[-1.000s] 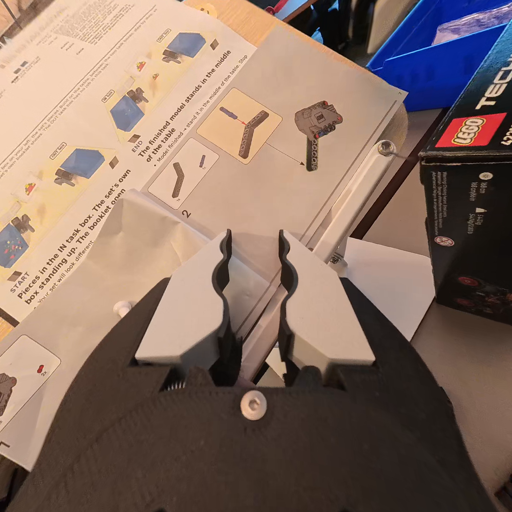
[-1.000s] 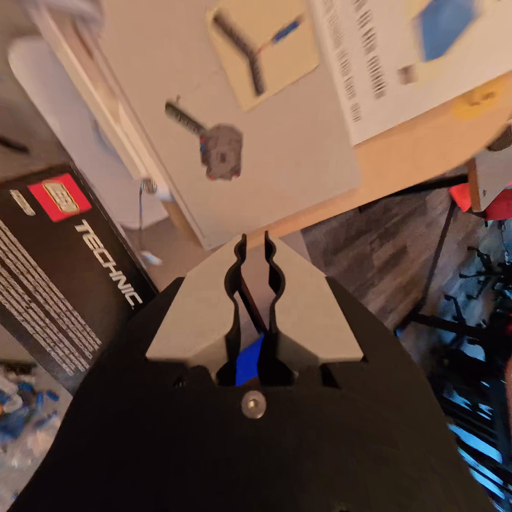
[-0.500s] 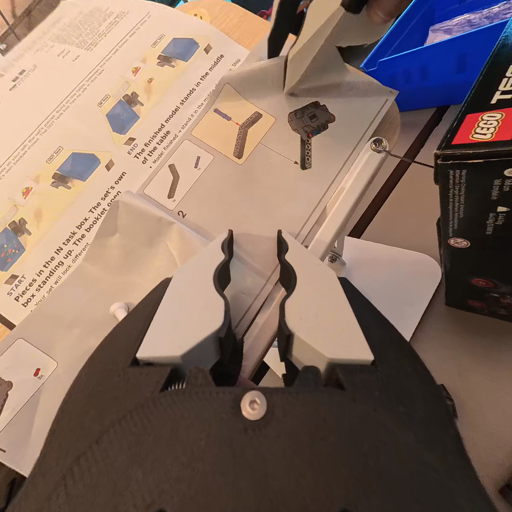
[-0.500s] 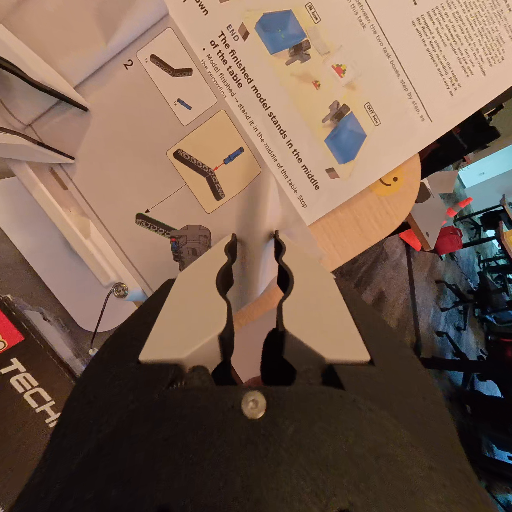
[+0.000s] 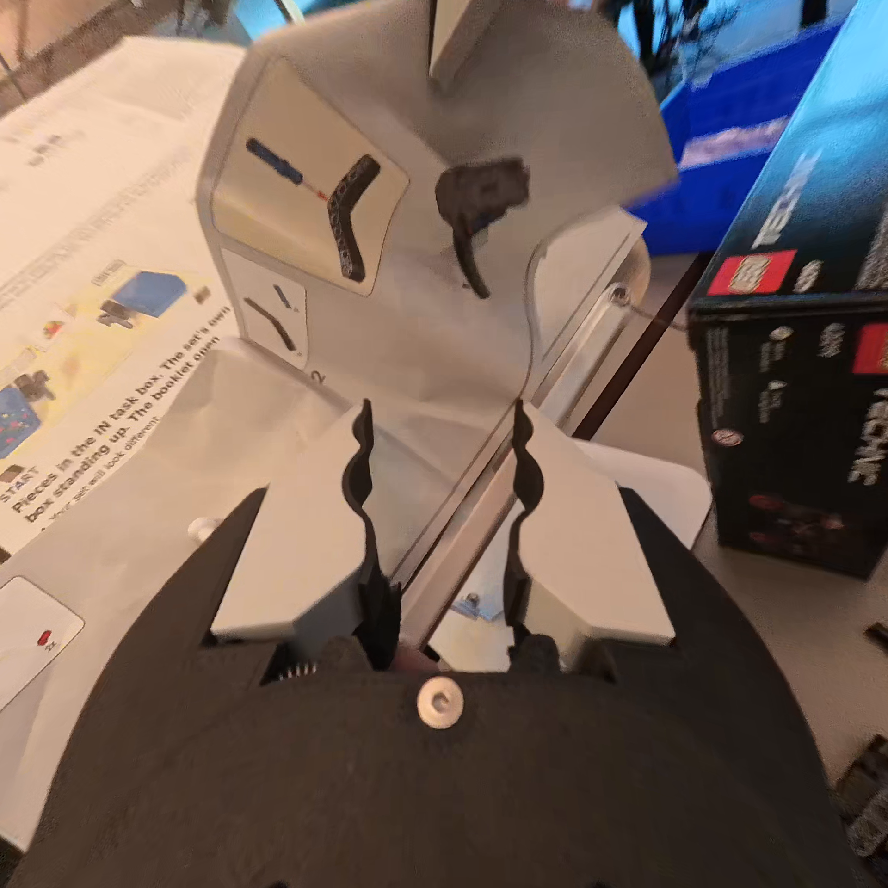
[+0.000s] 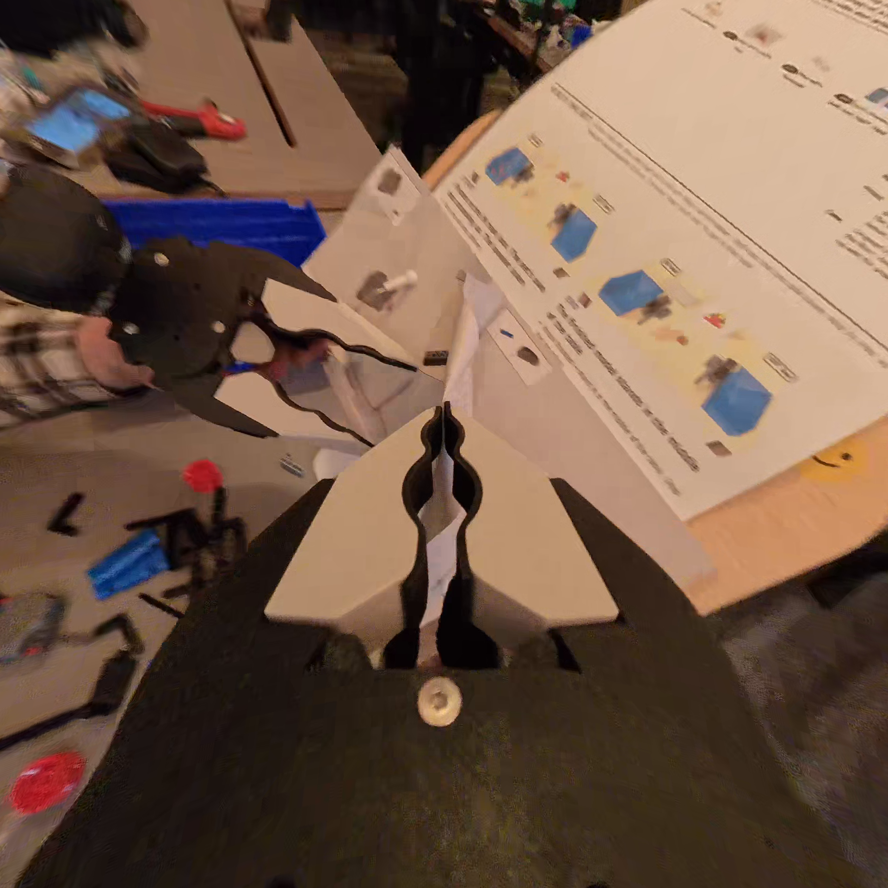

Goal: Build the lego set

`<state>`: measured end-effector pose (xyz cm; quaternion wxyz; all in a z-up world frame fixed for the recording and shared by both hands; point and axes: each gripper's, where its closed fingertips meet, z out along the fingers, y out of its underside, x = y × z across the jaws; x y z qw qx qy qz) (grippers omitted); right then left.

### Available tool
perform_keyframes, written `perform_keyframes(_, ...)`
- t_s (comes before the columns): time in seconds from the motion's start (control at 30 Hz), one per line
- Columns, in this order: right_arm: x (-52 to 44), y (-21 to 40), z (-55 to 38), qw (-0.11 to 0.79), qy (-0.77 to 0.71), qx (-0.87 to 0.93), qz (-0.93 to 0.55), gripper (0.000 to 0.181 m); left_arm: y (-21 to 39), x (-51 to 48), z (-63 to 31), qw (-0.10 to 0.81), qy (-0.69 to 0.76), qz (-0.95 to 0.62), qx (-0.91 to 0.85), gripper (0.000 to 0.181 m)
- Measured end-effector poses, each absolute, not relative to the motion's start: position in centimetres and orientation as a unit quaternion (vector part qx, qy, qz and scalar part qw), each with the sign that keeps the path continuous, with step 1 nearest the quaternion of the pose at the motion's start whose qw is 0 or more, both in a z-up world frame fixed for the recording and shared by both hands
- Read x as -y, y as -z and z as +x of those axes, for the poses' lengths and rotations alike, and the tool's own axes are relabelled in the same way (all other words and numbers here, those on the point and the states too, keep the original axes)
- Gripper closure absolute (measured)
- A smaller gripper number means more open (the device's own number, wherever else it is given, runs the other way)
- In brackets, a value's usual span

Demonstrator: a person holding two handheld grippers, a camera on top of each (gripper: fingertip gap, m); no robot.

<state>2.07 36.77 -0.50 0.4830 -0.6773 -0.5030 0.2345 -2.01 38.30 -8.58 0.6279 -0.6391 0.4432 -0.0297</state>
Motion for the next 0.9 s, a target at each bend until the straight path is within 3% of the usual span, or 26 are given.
perform_keyframes(0.2,-33.8,-1.9,-5.8,0.46,-0.371,0.491,-0.64,0.181,5.6,-36.0,-3.0,0.678,0.072,-0.616,-0.394,0.08)
perform_keyframes(0.23,-33.3,-2.2,-7.1,0.457,-0.387,0.49,-0.633,0.181,5.6,-35.9,-3.2,0.683,0.064,-0.616,-0.388,0.079)
perform_keyframes(0.3,-32.8,-2.0,-9.5,0.447,-0.394,0.501,-0.628,0.173,4.5,-36.4,-5.2,0.716,0.046,-0.615,-0.328,0.109)
perform_keyframes(0.37,-32.4,-1.4,-11.3,0.434,-0.393,0.513,-0.628,0.146,3.7,-36.8,-7.3,0.735,0.051,-0.617,-0.278,0.126)
perform_keyframes(0.43,-32.2,-1.8,-12.0,0.443,-0.391,0.514,-0.622,0.134,2.6,-36.4,-8.8,0.753,0.079,-0.604,-0.25,0.163)
perform_keyframes(0.5,-32.1,-2.9,-11.6,0.473,-0.368,0.512,-0.615,0.123,2.3,-36.6,-10.5,0.755,0.1,-0.609,-0.222,0.181)
perform_keyframes(0.6,-32.0,-3.3,-9.7,0.504,-0.31,0.518,-0.617,0.13,2.9,-37.3,-12.5,0.735,0.167,-0.627,-0.196,0.181)
perform_keyframes(0.77,-30.6,3.6,-9.5,0.432,-0.216,0.568,-0.666,0.137,3.7,-38.2,-13.9,0.7,0.241,-0.641,-0.204,0.181)
perform_keyframes(0.9,-32.8,9.0,-11.5,0.44,-0.136,0.551,-0.696,0.132,2.3,-38.6,-16.1,0.694,0.285,-0.64,-0.164,0.172)
